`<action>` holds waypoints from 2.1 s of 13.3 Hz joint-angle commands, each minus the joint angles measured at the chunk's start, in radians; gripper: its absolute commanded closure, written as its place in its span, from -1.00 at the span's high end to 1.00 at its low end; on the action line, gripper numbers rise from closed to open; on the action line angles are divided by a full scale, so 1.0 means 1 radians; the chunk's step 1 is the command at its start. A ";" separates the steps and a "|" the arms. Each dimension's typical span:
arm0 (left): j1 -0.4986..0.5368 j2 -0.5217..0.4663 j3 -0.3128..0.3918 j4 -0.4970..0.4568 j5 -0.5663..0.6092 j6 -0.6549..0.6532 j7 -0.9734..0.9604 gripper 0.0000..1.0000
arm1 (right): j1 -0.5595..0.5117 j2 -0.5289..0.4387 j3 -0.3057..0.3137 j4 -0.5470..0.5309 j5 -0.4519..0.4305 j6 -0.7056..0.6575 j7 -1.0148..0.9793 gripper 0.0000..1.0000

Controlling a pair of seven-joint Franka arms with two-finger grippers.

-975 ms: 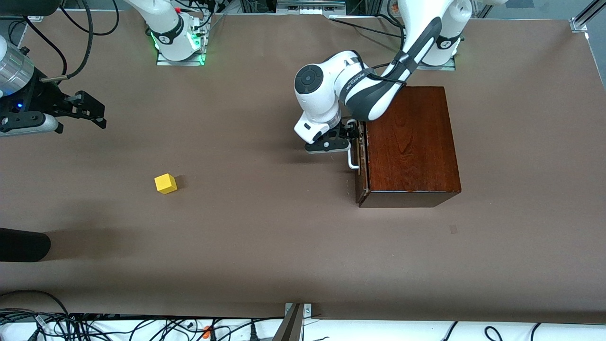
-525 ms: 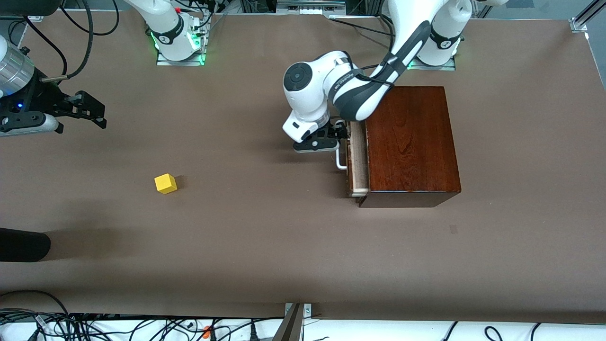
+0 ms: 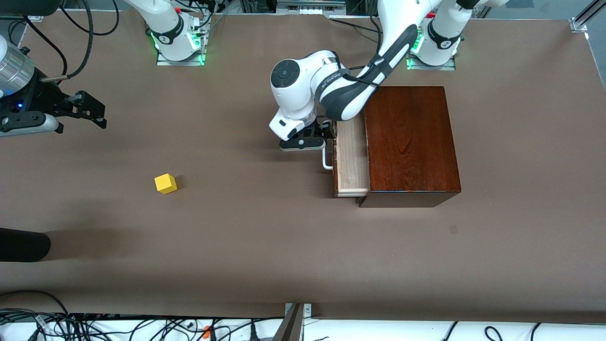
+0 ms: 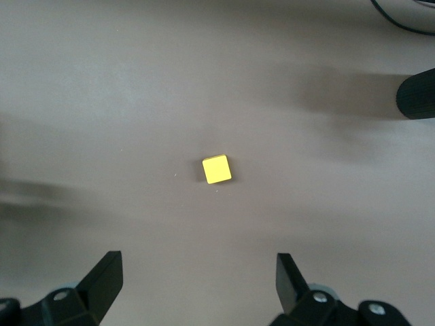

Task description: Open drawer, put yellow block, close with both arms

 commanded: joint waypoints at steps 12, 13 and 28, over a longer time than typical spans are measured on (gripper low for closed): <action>0.059 -0.144 -0.002 0.160 -0.182 -0.187 0.109 1.00 | 0.001 0.008 0.003 0.025 0.002 -0.014 0.013 1.00; 0.105 -0.188 -0.002 0.158 -0.219 -0.243 0.156 1.00 | 0.001 0.008 0.003 0.025 0.002 -0.014 0.013 1.00; 0.574 -0.563 0.174 -0.036 -0.415 -0.450 0.744 1.00 | 0.001 0.008 0.003 0.025 0.002 -0.014 0.013 1.00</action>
